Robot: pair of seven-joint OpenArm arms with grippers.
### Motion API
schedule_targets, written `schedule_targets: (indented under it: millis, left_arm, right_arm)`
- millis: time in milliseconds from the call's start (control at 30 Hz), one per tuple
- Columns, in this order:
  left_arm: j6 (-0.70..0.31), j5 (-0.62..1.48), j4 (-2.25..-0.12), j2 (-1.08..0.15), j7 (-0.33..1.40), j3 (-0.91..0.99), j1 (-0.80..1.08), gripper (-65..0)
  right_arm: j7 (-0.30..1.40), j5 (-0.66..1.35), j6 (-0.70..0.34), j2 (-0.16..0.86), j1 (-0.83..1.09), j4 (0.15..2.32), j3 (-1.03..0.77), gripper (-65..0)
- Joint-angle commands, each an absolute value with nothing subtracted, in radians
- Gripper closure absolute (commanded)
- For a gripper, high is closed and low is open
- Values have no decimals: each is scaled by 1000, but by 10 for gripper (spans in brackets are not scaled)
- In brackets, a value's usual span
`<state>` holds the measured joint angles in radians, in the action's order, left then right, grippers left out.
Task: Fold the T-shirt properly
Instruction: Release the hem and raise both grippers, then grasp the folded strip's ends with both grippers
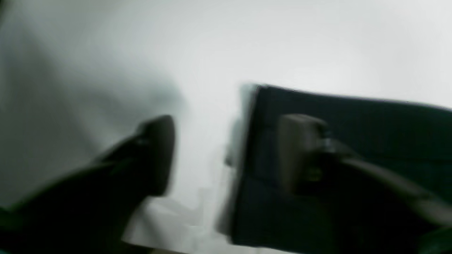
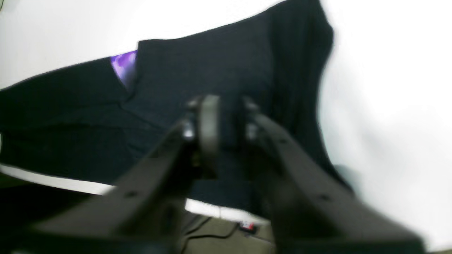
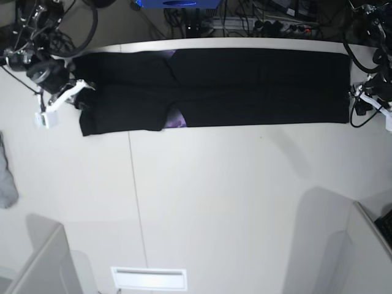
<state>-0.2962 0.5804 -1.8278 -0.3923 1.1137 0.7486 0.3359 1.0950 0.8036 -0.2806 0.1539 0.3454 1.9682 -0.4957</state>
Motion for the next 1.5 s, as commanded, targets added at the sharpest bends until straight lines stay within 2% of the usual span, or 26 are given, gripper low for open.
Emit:
schedule_targets:
  millis: [0, 67, 100, 367, 600, 900, 1100, 1333, 1467]
  left_arm:
    - [-300, 584, -1836, -403, 1101, 756, 334, -225]
    - [-300, 576, -1827, -367, 1098, 753, 334, -7]
    - [-300, 575, -1825, -349, 1098, 753, 332, 0]
    - [-298, 575, -1636, -320, 1092, 750, 321, 0]
    - [-294, 573, -1484, -328, 1009, 671, 262, 0]
    - [-294, 573, -1311, -328, 1012, 644, 42, 0]
    - [-294, 576, -1429, -355, 1046, 656, 15, 0]
    - [-302, 590, -1620, -371, 1188, 816, -2, 0]
    - [-378, 667, -1715, -367, 1242, 895, 35, 0]
  right_arm:
    - [1072, 797, -286, 165, 328, 1977, -479, 0]
    - [1072, 719, -286, 162, 309, 1968, -429, 0]
    - [1070, 668, -286, 159, 308, 1963, -406, 0]
    - [969, 364, -286, 116, 302, 1837, -300, 0]
    - [878, 357, -286, 143, 196, 1604, -294, 0]
    - [854, 357, -286, 159, 10, 1469, -294, 0]
    - [863, 361, -286, 153, 15, 1638, -292, 0]
    - [858, 363, -286, 124, 85, 1824, -294, 0]
    - [855, 363, -288, 105, 143, 1873, -289, 0]
